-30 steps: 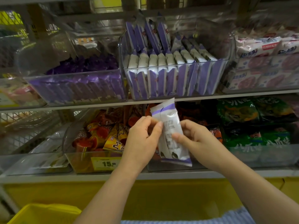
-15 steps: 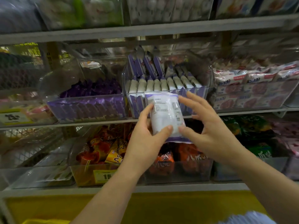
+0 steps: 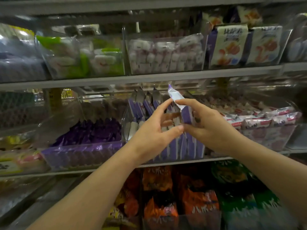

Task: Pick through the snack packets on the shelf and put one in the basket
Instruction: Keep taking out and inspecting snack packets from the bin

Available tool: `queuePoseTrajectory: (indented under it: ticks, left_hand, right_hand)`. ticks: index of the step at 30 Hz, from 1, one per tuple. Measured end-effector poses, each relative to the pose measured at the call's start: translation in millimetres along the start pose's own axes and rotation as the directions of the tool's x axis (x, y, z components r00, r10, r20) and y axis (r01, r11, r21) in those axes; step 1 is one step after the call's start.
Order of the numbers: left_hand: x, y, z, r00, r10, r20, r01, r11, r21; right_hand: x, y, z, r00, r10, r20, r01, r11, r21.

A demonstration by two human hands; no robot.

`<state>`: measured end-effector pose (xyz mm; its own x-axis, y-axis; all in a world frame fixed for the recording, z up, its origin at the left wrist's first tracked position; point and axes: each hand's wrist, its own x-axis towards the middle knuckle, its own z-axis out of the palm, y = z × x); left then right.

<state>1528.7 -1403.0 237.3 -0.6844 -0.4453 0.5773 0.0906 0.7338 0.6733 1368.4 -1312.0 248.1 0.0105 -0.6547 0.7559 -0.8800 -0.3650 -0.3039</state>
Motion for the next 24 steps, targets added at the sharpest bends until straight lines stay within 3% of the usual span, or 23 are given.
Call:
queuePoseTrajectory:
  ticks: [3,5,9,13,18,20,24]
  left_hand:
    - [35,-9,-19,0.997,0.069,-0.037,-0.051,0.931,0.362]
    - [57,-18,-32,0.990,0.129,-0.056,-0.069,0.796,0.601]
    - [101,-38,-51,0.983,0.182,-0.032,-0.069,0.523,0.850]
    - [143,-57,-61,0.992,0.094,0.087,-0.110,0.276,0.955]
    - [171,-74,-67,0.978,-0.091,0.187,-0.179,0.085,0.980]
    - [176,-76,-70,0.975,-0.073,0.210,-0.207,0.051,0.977]
    - [178,-74,-79,0.972,-0.057,0.227,-0.221,0.088,0.971]
  right_hand:
    - [23,22,-1,0.995,0.072,-0.069,-0.068,0.996,0.055]
    - [35,36,0,0.991,0.086,-0.098,-0.082,0.996,0.047]
    - [59,55,4,0.989,0.096,-0.114,-0.091,0.995,0.047]
    - [75,65,9,0.997,0.071,-0.033,-0.067,0.992,0.109]
    - [85,75,15,0.994,0.109,-0.029,-0.107,0.991,0.085]
    - [96,77,16,0.989,0.142,-0.048,-0.139,0.988,0.069]
    - [124,73,23,0.972,0.221,-0.073,-0.223,0.975,-0.007]
